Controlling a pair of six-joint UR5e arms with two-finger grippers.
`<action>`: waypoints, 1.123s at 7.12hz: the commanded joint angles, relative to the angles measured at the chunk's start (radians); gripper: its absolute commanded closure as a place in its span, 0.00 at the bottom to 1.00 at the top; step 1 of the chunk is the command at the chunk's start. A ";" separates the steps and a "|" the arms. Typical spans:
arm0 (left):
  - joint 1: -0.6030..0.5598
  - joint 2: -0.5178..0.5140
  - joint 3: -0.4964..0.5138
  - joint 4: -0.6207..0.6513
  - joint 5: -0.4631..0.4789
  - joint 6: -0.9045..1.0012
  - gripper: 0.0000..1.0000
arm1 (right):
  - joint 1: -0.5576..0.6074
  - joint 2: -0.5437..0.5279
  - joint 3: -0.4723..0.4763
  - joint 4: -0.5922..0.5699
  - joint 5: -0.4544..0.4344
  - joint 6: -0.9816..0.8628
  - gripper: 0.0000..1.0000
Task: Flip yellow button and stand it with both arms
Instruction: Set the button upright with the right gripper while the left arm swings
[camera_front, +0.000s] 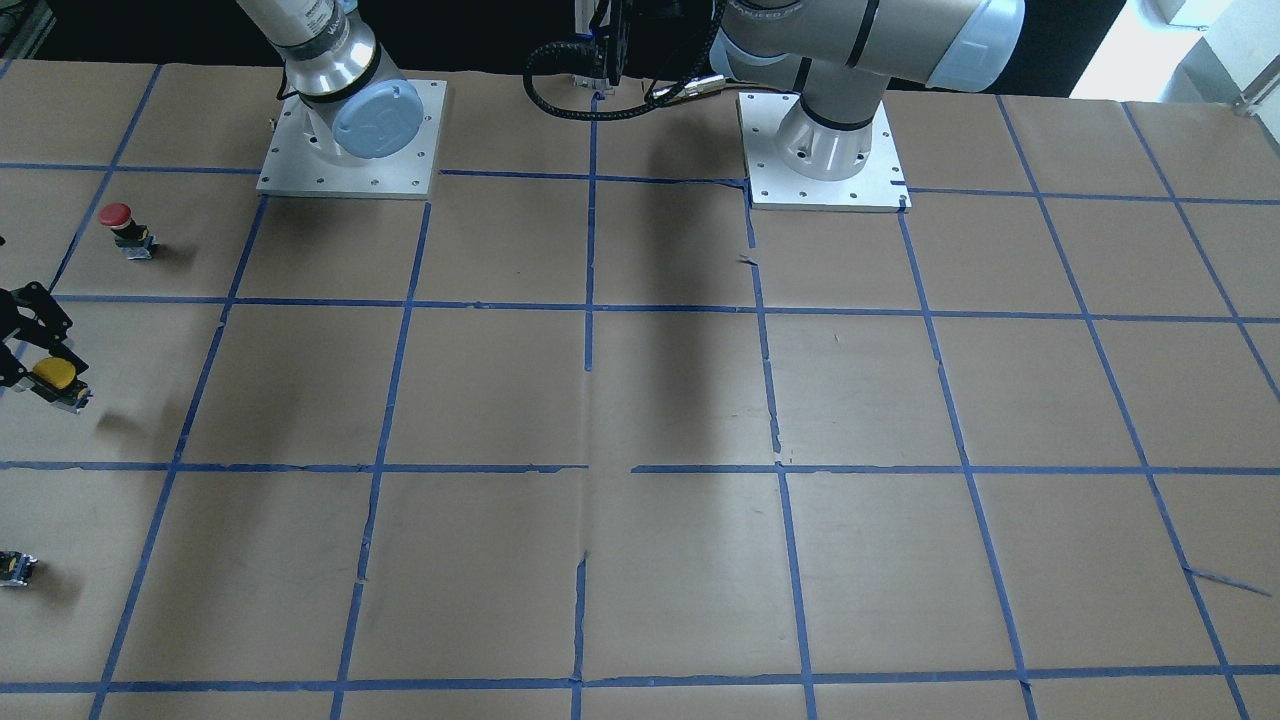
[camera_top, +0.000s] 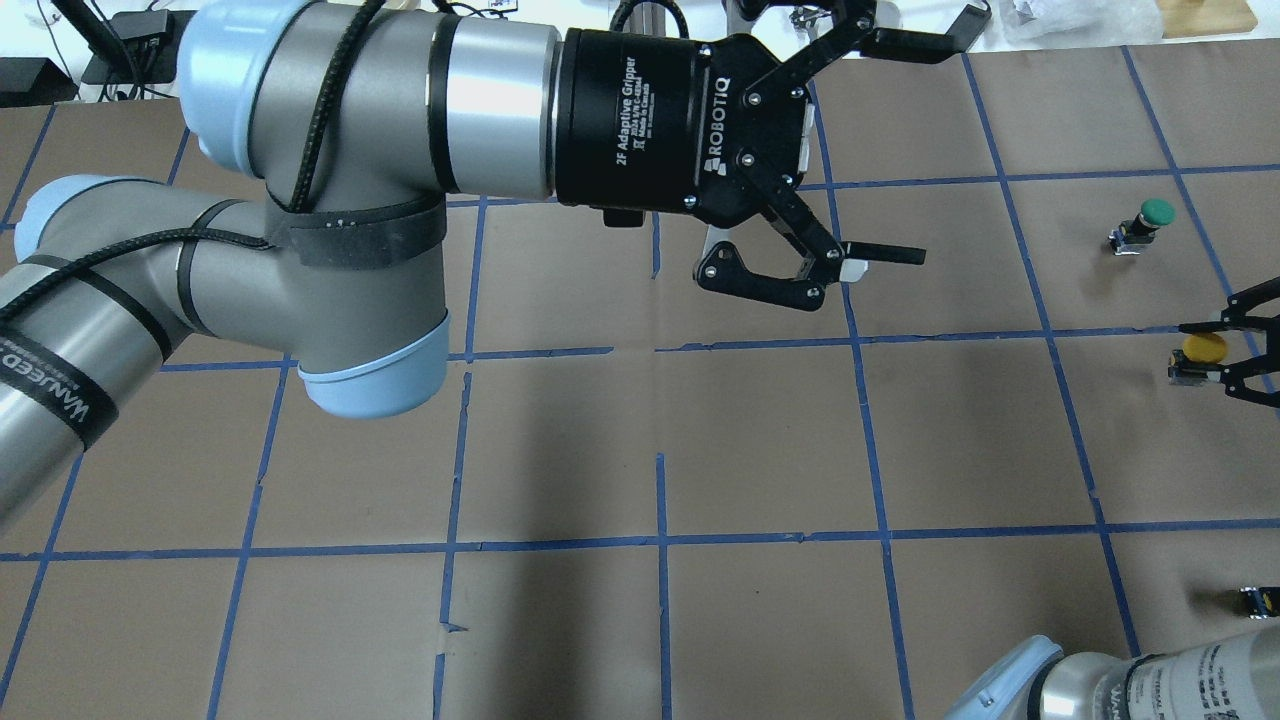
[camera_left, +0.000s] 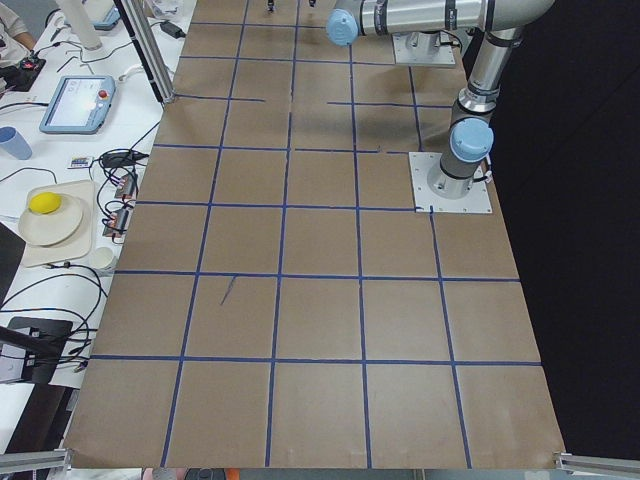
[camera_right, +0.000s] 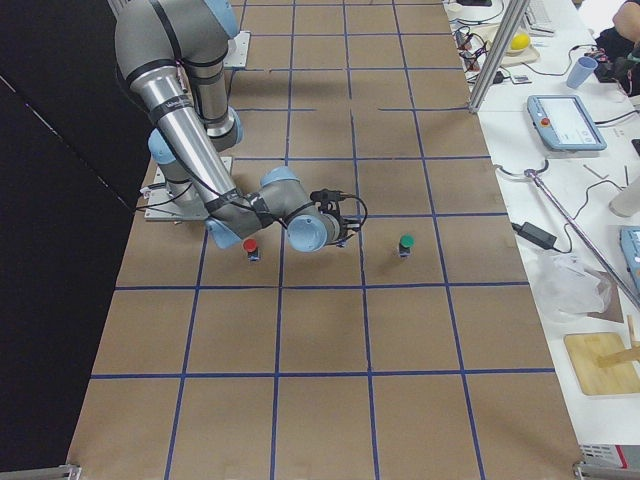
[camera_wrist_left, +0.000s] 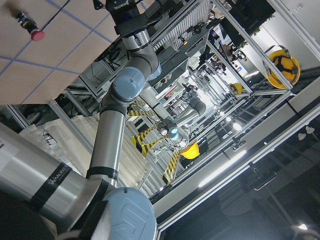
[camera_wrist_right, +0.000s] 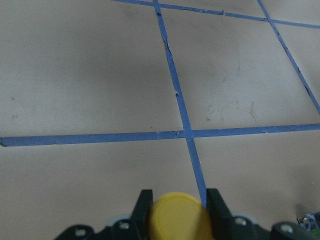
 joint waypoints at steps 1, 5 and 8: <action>0.008 0.004 -0.029 -0.087 0.005 -0.052 0.02 | -0.015 0.016 -0.003 0.058 0.001 -0.050 0.94; 0.017 0.038 -0.038 -0.209 0.013 0.153 0.02 | -0.016 0.074 -0.013 0.053 0.001 -0.051 0.81; 0.027 0.013 -0.191 0.377 -0.019 0.093 0.01 | -0.015 0.064 -0.021 0.055 0.018 -0.029 0.01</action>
